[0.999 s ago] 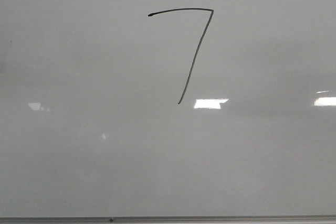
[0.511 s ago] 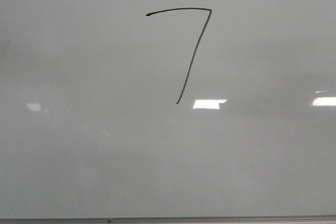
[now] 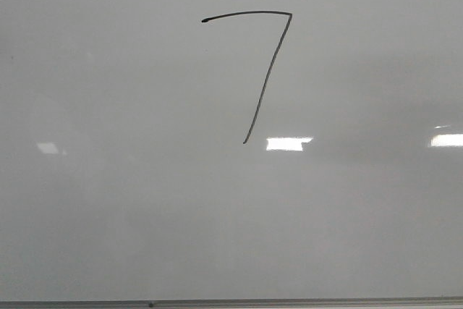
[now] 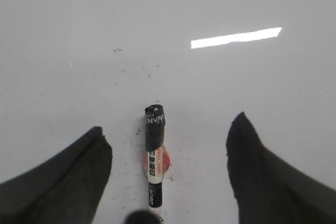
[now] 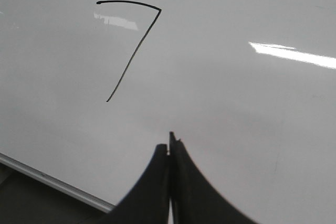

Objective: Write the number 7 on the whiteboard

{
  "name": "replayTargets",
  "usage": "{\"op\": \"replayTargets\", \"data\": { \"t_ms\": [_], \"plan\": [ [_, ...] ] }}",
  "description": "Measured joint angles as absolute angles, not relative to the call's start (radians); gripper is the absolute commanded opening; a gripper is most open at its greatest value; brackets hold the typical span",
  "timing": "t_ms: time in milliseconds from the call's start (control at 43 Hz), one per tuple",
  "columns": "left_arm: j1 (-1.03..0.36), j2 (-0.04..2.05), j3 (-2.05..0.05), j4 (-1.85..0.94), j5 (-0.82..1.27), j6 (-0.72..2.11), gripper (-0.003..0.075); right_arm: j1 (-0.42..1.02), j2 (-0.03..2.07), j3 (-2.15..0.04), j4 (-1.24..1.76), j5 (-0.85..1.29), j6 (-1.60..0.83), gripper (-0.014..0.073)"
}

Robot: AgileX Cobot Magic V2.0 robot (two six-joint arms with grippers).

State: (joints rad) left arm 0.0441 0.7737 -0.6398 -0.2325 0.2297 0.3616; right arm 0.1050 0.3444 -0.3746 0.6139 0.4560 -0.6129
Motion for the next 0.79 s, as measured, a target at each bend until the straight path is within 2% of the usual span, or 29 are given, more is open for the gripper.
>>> {"op": "replayTargets", "data": {
  "t_ms": [23, 232, 465, 790],
  "plan": [
    [0.044, 0.747, -0.630, -0.233, 0.238, 0.362, 0.0265, 0.105, 0.344, -0.375, 0.614, 0.456, -0.613, -0.0067],
    [0.044, 0.501, -0.538, -0.233, 0.337, 0.362, -0.0022, 0.105, 0.344, -0.375, 0.614, 0.456, -0.613, -0.0067],
    [0.044, 0.343, -0.512, -0.233, 0.348, 0.362, -0.0020, 0.105, 0.344, -0.375, 0.614, 0.458, -0.613, -0.0067],
    [0.044, 0.328, -0.510, -0.233, 0.348, 0.362, -0.0020, 0.105, 0.344, -0.375, 0.614, 0.458, -0.613, -0.0067]
  ]
}}
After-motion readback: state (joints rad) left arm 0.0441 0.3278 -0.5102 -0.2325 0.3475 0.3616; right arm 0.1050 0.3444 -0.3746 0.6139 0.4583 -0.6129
